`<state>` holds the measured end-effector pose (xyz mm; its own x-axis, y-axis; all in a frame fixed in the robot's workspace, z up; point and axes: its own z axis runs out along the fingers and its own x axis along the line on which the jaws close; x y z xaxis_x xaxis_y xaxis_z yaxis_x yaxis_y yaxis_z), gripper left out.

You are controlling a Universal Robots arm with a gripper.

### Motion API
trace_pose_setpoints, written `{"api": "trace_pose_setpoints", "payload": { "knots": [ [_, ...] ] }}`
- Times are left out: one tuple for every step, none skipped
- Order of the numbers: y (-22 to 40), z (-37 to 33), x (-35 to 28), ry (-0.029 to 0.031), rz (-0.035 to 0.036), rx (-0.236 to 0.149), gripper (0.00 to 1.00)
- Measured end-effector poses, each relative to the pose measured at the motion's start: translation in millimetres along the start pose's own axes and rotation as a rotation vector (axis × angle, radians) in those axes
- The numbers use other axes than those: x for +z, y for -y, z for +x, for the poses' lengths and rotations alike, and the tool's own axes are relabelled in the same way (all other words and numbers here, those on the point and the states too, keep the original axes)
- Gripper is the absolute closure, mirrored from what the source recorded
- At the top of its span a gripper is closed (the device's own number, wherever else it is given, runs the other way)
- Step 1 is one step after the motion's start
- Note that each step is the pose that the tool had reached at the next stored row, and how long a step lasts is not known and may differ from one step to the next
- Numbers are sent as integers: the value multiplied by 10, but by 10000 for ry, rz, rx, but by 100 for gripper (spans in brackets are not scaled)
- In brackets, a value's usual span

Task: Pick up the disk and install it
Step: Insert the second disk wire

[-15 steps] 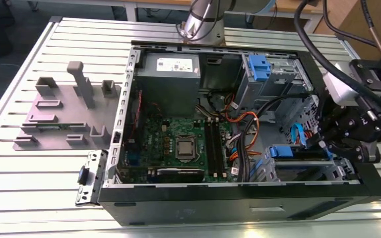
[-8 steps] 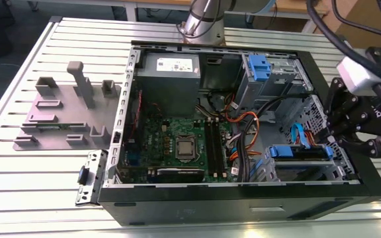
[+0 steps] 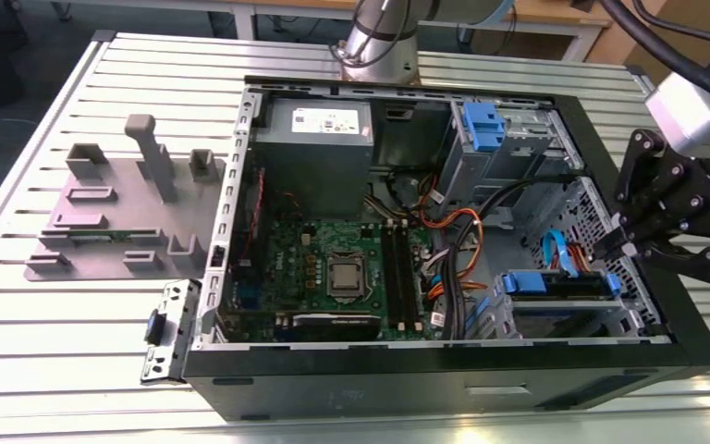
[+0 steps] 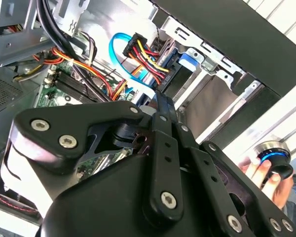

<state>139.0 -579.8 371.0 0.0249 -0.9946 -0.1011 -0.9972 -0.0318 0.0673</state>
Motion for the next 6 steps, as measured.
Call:
{"api": "trace_pose_setpoints", "payload": {
  "knots": [
    [0, 0, 0, 0, 0, -1, 90],
    [0, 0, -1, -1, 0, 0, 90],
    [0, 0, -1, -1, 0, 0, 90],
    [0, 0, -1, -1, 0, -1, 90],
    [0, 0, -1, -1, 0, 0, 90],
    [0, 0, -1, -1, 0, 0, 90]
  ]
}}
